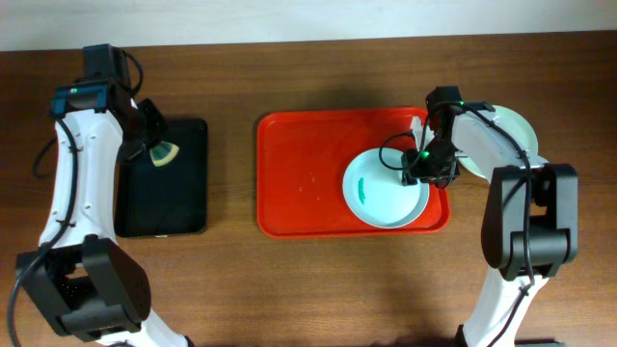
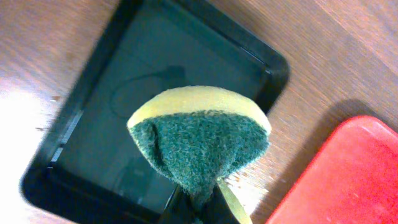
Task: Clean dirty plates on tray and stack at the side
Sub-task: 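Grasp the light blue plate rim on the red tray with the right gripper, then bring the sponge with the left gripper and scrub the light blue plate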
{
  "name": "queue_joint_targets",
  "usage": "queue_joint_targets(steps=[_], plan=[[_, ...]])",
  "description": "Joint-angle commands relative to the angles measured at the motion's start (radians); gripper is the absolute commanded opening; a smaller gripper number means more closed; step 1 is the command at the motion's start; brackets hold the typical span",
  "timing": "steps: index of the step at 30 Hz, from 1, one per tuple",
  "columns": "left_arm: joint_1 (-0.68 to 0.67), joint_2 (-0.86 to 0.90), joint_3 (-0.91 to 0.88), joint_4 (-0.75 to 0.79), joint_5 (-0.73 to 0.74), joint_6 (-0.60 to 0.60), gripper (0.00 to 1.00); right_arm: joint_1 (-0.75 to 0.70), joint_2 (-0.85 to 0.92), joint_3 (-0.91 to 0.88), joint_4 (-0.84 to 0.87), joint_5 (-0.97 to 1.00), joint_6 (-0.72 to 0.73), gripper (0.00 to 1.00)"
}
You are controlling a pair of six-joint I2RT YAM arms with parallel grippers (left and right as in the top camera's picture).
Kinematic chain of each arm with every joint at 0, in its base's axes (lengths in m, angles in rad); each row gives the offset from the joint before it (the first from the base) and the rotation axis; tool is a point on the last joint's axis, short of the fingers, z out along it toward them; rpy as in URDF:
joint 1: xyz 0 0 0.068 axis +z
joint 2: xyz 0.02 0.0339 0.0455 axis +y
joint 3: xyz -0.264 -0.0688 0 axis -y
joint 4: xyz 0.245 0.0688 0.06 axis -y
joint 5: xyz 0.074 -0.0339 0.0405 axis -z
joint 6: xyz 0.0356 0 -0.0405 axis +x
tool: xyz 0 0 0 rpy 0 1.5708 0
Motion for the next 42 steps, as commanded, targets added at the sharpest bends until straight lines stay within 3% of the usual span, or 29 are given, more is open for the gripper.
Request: queue_joint_targets(steps=[1,6,8,14,19,22,31,42], plan=[[-0.044,0.006,-0.029,0.03,0.148,0.065,0.0,0.003,0.02,-0.055,0.038,-0.09,0.014,0.36],[-0.149,0.007,-0.071,0.078,0.179,0.078,0.0,0.006,0.02,-0.057,0.069,-0.232,0.024,0.19],[-0.208,0.007,-0.099,0.107,0.183,0.077,0.0,0.024,0.021,-0.058,0.097,-0.228,0.092,0.11],[-0.415,0.008,-0.213,0.248,0.216,0.045,0.0,0.13,0.021,-0.059,0.224,-0.224,0.242,0.07],[-0.531,0.008,-0.27,0.328,0.209,0.002,0.0,0.225,0.021,-0.059,0.311,-0.218,0.336,0.06],[-0.563,0.008,-0.278,0.336,0.125,-0.082,0.0,0.267,0.021,-0.059,0.332,-0.19,0.355,0.06],[-0.571,0.018,-0.344,0.463,0.098,-0.081,0.0,0.304,0.021,-0.059,0.362,-0.164,0.399,0.06],[-0.573,0.165,-0.356,0.555,0.106,-0.081,0.0,0.304,0.021,-0.059,0.384,-0.164,0.414,0.06]])
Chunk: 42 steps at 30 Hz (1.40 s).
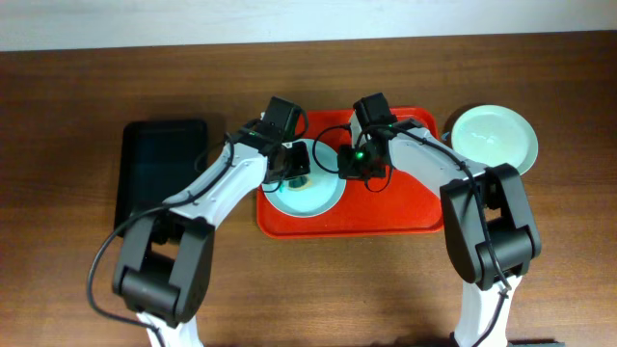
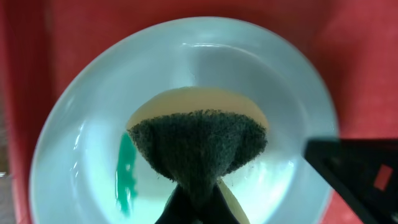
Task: Clean dirty plates on tray and stack at the side
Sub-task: 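Bring the sponge with the left gripper and scrub the light blue plate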
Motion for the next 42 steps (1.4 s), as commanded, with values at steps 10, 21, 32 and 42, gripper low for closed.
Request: queue_joint_targets(steps=[10,21,32,42], plan=[[0.009,0.1,-0.007,-0.025,-0.217,0.023,0.0,0.005,0.013,-0.005,0.016,0.013,0.012,0.05],[0.08,0.096,0.143,-0.24,-0.494,0.089,0.0,0.005,0.013,-0.005,0.012,0.021,0.011,0.06],[0.067,0.118,0.308,-0.321,0.15,0.092,0.0,0.005,0.013,-0.005,0.017,0.039,0.012,0.06],[0.054,0.23,0.242,-0.348,-0.108,0.171,0.0,0.004,0.013,-0.005,0.017,0.039,0.012,0.06]])
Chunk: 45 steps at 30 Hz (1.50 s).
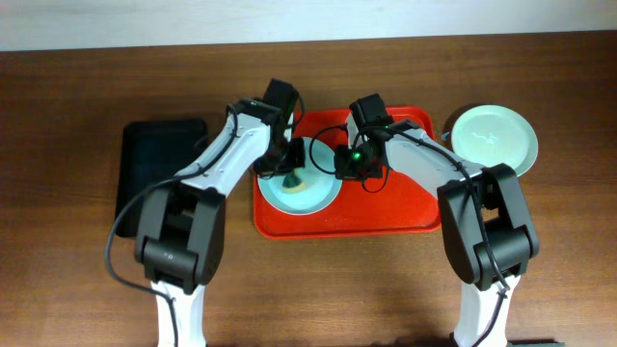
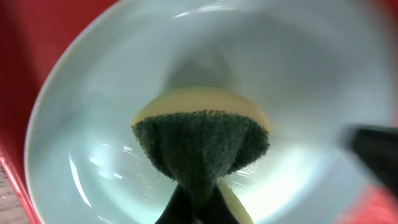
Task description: Clean dirty plates on tray and stack at the side
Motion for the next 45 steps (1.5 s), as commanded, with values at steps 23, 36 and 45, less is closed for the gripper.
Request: queue_joint_targets(steps=[23,36,45], plan=[[0.175,-0.103,0.219,-0.249,-0.509,-0.143,0.0,0.001,-0.063,0.034,0.008,0.127,-0.132,0.04],[0.59,-0.103,-0.011,-0.117,-0.251,-0.121,0.0,0.314,-0.24,0.067,-0.022,1.096,-0.223,0.04],[0.594,-0.103,-0.102,0.013,-0.178,-0.085,0.0,0.467,-0.24,0.067,0.097,1.544,-0.611,0.04]])
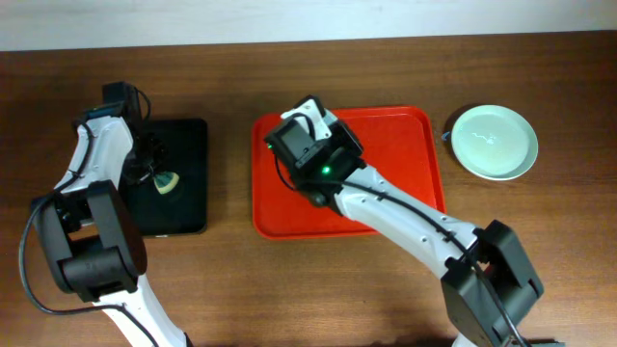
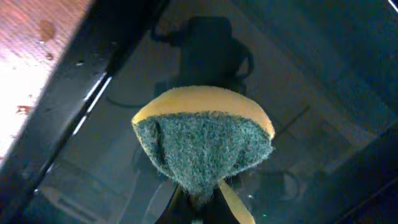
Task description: Clean dirty plates on tray and stack at the side
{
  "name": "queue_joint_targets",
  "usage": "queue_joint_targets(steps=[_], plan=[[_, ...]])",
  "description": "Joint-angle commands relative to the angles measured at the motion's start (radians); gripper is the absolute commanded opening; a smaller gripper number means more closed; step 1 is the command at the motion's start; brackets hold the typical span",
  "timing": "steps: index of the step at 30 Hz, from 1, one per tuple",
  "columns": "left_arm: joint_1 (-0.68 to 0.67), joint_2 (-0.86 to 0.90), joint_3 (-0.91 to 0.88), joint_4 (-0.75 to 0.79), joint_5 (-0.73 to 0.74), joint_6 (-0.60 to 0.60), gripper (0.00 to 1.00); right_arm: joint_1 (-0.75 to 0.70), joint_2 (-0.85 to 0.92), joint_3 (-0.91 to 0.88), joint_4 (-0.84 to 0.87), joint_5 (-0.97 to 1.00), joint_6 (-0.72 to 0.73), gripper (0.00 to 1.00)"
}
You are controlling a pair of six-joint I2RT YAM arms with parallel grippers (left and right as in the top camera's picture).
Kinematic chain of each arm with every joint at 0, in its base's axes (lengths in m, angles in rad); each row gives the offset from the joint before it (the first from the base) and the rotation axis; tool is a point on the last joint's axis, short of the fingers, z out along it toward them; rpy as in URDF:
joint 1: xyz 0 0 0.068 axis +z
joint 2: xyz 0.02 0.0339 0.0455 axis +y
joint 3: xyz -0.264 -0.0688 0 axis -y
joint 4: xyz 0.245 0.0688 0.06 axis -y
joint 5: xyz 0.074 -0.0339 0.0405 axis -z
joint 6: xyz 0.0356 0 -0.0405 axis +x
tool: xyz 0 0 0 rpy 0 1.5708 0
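My left gripper [image 2: 198,208] is shut on a yellow-and-green sponge [image 2: 202,149], held over the black tray [image 2: 323,81] at the table's left; overhead, the sponge [image 1: 166,181] shows inside the black tray [image 1: 188,145]. The right arm reaches across the red tray [image 1: 405,145], its wrist over the tray's left part. The right gripper [image 1: 321,122] is mostly covered by its own wrist; a pale edge shows there, and I cannot tell whether it is the plate. No plate lies open on the red tray. One pale green plate [image 1: 495,142] rests on the table right of it.
The wooden table [image 1: 308,289] runs all round both trays. The right arm's forearm [image 1: 405,217] crosses the red tray's near right corner. A wet patch glints on the wood left of the black tray [image 2: 37,56].
My left gripper has gone from the plate on the red tray back over the black tray, sponge still held. The right arm now reaches from the front, and the scrubbed plate no longer shows.
First my left gripper held the sponge over the black tray while the right gripper held a stained plate at the red tray's right. Then the plate was at the tray's left with the sponge on it, the stain showing. Later no stain showed. Now the sponge is over the black tray.
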Motion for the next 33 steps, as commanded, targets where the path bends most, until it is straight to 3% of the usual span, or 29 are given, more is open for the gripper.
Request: queue_joint_targets(steps=[1,3,5,10,14,16,19,22,24,28,31,33], plan=[[0.0,-0.019,-0.019,0.018,0.035,0.021,0.0,0.061,-0.023,0.014,0.081,0.322,-0.226,0.04],[0.0,-0.018,-0.028,0.037,0.036,0.021,0.08,0.091,-0.023,0.014,0.141,0.378,-0.344,0.04],[0.0,-0.018,-0.029,0.039,0.037,0.021,0.39,0.119,-0.023,0.014,0.185,0.397,-0.439,0.04],[0.002,-0.021,0.0,0.033,0.089,0.06,0.74,0.164,-0.023,0.014,0.224,0.401,-0.621,0.04],[0.002,-0.045,0.09,-0.061,0.096,0.08,0.96,0.183,-0.023,0.014,0.364,0.485,-0.825,0.04],[0.002,-0.063,0.126,-0.109,0.096,0.08,0.99,0.185,-0.023,0.014,0.477,0.55,-0.933,0.04],[0.002,-0.085,0.131,-0.127,0.096,0.08,0.99,0.184,-0.023,0.014,0.564,0.592,-0.984,0.04],[0.002,-0.085,0.131,-0.127,0.095,0.08,1.0,0.182,-0.023,0.011,0.563,0.576,-0.859,0.04],[0.002,-0.085,0.131,-0.127,0.095,0.08,0.99,0.171,-0.023,-0.004,0.533,0.528,-0.66,0.04],[0.002,-0.085,0.131,-0.127,0.095,0.08,0.99,0.133,-0.023,-0.012,0.181,0.264,-0.38,0.04],[0.002,-0.085,0.131,-0.127,0.095,0.08,0.99,0.085,-0.043,0.0,0.073,0.183,-0.14,0.04],[0.002,-0.085,0.131,-0.127,0.095,0.08,0.99,0.012,-0.089,0.031,-0.038,-0.079,0.018,0.04]])
